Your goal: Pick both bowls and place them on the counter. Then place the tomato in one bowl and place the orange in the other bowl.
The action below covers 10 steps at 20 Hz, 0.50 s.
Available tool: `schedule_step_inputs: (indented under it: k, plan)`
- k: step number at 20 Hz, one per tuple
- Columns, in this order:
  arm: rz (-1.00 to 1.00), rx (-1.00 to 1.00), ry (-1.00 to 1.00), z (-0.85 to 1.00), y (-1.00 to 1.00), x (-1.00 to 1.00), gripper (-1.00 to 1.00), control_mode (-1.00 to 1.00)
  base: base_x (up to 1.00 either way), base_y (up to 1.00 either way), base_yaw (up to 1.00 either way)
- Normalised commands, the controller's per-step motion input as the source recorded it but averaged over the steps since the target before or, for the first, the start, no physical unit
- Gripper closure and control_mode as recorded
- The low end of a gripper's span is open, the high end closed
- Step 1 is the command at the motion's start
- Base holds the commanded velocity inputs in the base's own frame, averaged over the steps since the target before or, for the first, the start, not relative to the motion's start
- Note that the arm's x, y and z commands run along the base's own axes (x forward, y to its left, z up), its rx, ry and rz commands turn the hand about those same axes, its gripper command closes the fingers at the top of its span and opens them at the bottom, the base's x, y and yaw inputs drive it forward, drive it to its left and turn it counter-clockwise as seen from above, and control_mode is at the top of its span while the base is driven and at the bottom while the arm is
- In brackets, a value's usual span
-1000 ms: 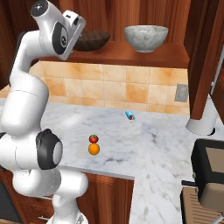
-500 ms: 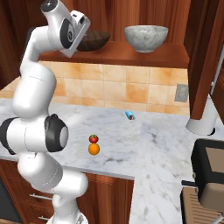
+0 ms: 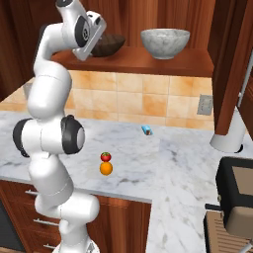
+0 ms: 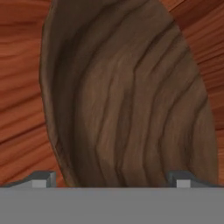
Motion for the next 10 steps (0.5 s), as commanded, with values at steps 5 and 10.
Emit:
schedule_step_inputs:
  k: [5,10]
  plan:
    - [0.01,-0.01,0.02,-0.11,0.06,0.08,-1.0,-1.0,0.0,0.0,0.0]
    - [0.0,-0.01,0.0,-0.25,0.01,-0.02,1.0,-1.0,0.0,0.0,0.0]
